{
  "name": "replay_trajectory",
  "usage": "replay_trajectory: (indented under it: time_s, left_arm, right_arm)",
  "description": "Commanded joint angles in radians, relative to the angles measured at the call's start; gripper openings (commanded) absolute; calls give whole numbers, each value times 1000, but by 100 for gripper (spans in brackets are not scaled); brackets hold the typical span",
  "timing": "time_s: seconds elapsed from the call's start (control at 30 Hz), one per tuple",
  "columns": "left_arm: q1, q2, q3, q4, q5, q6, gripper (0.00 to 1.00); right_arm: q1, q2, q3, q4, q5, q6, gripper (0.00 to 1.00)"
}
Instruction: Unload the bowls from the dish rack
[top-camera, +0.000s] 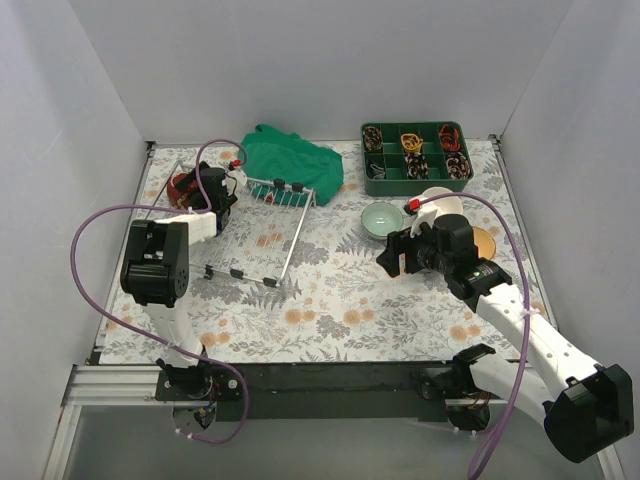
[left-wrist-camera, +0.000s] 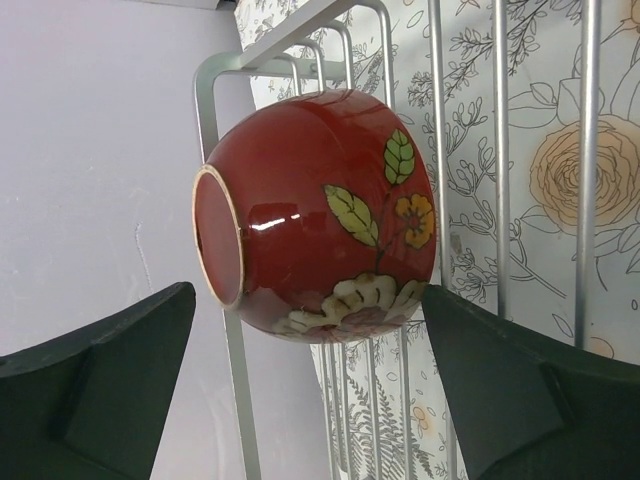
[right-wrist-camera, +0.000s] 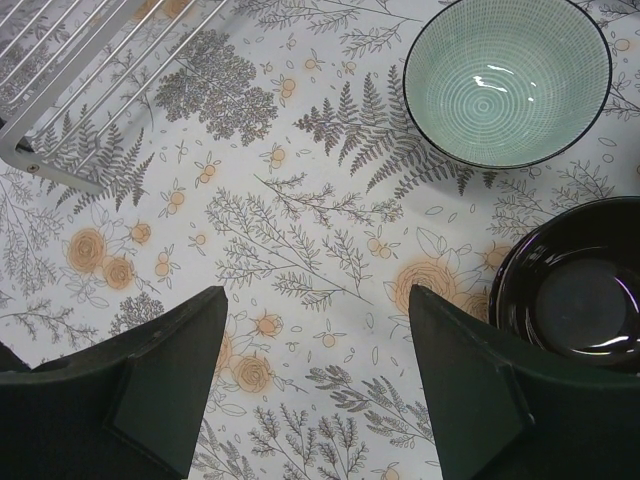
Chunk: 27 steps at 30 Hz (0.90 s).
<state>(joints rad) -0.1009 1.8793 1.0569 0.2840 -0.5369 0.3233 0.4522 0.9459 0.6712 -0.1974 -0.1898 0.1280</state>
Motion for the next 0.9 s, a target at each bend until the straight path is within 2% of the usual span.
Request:
replay_trajectory:
  time_s: [0.0, 0.47, 0.87]
  left_arm:
    - [12, 21, 43, -63, 20, 6, 98]
    - [12, 15, 71, -350, 144, 26, 98]
    - [15, 66, 46, -125, 84, 83, 98]
  right_arm:
    - [5, 2, -9, 53, -17, -8, 81]
    - [5, 11, -15, 64, -28, -4, 81]
    - [5, 21, -21, 75, -40, -4, 81]
